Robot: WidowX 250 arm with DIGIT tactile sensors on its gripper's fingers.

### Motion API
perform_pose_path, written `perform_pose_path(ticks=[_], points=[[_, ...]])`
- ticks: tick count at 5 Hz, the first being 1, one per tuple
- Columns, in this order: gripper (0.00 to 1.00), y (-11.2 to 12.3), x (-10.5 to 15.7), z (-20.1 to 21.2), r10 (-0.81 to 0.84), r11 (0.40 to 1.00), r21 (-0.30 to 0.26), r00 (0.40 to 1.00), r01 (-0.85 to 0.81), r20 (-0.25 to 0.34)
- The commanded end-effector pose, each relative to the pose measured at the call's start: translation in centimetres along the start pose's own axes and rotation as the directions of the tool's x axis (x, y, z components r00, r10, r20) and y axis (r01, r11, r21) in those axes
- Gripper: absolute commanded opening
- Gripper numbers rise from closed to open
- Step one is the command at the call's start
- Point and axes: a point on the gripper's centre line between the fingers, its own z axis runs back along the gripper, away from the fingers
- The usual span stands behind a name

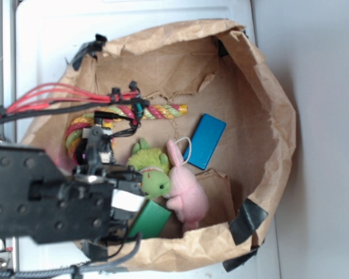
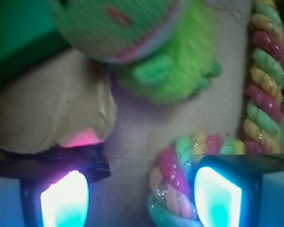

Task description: Grab the multicolored rope.

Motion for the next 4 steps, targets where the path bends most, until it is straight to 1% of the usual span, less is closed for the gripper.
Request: perform_pose_path(ticks=[1, 2, 4], points=[[1.00, 4.14, 3.14, 0.20, -0.043, 0.995, -0.088, 0.998, 0.047, 0.046], [1.00, 4.78, 3.60, -0.09, -0.052, 0.994, -0.089, 0.997, 0.058, 0.061], [1.00, 4.81, 3.61, -0.36, -0.054, 0.996, -0.066, 0.997, 0.057, 0.057]])
